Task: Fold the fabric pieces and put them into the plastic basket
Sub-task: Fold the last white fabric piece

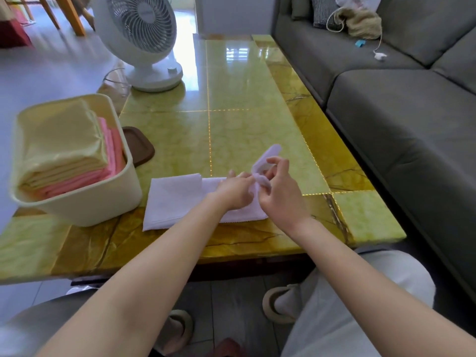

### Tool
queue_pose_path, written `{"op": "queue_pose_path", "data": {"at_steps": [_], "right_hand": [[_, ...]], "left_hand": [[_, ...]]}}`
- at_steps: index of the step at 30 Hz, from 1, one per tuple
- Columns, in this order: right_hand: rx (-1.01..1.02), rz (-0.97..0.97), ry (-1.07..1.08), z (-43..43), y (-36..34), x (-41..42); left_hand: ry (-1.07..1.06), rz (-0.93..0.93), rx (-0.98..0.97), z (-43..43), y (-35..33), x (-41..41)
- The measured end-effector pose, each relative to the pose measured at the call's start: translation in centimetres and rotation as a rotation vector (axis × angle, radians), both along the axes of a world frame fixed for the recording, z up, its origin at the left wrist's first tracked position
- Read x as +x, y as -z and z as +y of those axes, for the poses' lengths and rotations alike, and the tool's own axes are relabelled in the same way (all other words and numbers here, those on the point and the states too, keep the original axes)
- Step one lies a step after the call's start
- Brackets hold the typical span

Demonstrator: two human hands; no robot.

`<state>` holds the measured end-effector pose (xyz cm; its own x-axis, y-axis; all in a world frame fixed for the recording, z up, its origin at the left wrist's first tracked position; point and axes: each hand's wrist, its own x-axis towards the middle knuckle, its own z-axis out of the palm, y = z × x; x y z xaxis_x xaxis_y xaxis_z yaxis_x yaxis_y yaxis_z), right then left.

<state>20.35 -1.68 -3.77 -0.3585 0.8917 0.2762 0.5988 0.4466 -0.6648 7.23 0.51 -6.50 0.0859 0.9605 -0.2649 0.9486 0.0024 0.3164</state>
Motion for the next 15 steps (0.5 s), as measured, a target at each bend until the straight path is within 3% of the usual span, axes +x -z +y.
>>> {"op": "queue_pose_path", "data": {"at_steps": [4,8,10,15], "right_hand": [[-0.007,0.002,-0.11,-0.7,-0.1,-1.7],[-0.079,-0.086,-0.195,-1.2,0.3,-3.1],[-0.095,-0.124,-0.207,-1.4,0.7,-3.5],[-0.171,-0.233,-0.29,-2.0,1.7,-3.4]], "left_hand": [[-0.326,-0.557,0.139,-0.8,-1.7,-2.1],[-0.588,-0.807,0.284,-2.3,-2.7,-5.3],[-0.6,-0.771,0.241,-3.0,-2.6,-6.1],[-0.627,-0.459,0.259,-3.2,-0.7,-6.4]]}}
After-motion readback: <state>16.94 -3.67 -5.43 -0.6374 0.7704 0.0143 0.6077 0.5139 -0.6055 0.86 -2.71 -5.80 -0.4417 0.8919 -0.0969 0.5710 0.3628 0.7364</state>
